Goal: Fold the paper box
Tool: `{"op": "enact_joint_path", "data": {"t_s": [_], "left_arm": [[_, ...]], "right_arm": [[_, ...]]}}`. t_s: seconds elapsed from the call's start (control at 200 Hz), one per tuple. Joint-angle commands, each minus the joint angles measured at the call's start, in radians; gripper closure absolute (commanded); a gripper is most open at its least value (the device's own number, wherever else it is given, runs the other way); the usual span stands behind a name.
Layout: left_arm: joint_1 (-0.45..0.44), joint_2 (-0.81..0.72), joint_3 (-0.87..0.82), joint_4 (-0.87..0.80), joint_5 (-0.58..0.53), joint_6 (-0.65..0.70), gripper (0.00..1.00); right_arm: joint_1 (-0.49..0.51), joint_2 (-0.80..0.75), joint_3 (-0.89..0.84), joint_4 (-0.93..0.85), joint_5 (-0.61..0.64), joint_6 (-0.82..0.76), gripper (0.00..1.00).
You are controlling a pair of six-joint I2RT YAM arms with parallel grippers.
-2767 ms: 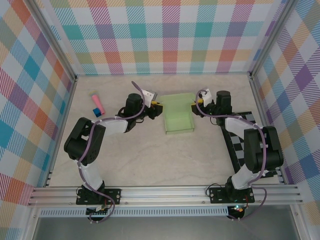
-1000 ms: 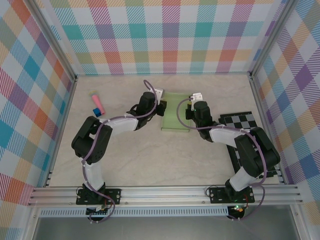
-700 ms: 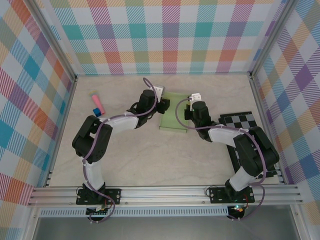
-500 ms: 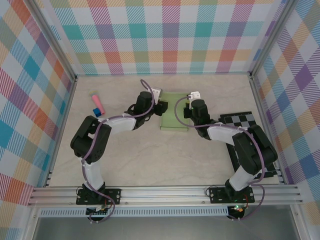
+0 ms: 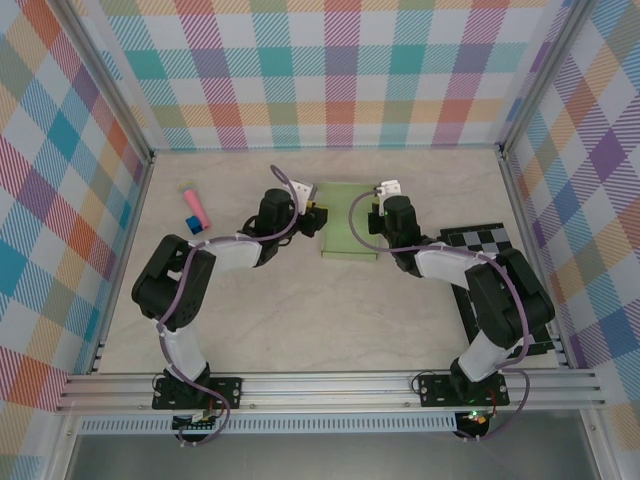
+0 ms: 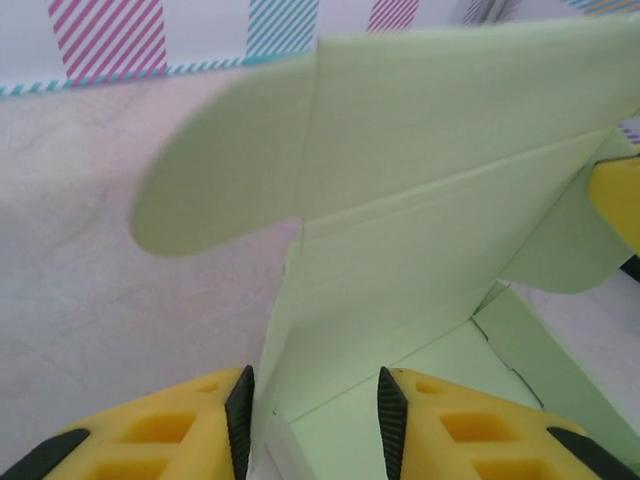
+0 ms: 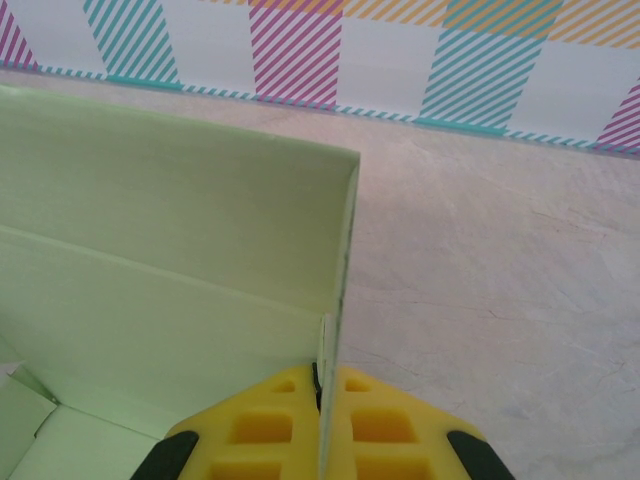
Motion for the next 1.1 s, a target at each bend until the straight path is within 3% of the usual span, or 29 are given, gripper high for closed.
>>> {"op": "enact_joint_path", "data": {"t_s": [0.0, 0.17, 0.38, 0.61, 0.825, 0.995, 1.095], "left_arm": [[0.067, 0.047, -0.006, 0.138, 0.165, 0.055, 0.69], [0.075, 0.061, 0.034, 0.124, 0.270, 0.048, 0.79], [0.064, 0.062, -0.002, 0.154, 0.278, 0.075, 0.65], [0.084, 0.171, 0.062, 0.224, 0.353, 0.079, 0.62], [0.082, 0.167, 0.083, 0.224, 0.357, 0.065, 0.90], [0.061, 0.122, 0.073, 0.196, 0.345, 0.083, 1.00], [0.025, 0.110, 0.073, 0.165, 0.309, 0.102, 1.00]], "right_arm": [[-0.003, 0.005, 0.015, 0.000, -0.014, -0.026, 1.00], [-0.005, -0.003, 0.010, -0.007, -0.013, -0.023, 1.00], [-0.005, -0.006, 0.004, -0.008, -0.011, -0.021, 1.00], [-0.005, -0.001, 0.008, -0.012, -0.017, -0.026, 1.00], [-0.006, -0.006, 0.004, -0.018, -0.016, -0.024, 1.00], [-0.005, -0.009, 0.004, -0.023, -0.039, 0.018, 1.00], [-0.005, -0.012, 0.003, -0.028, -0.050, 0.070, 1.00]]}}
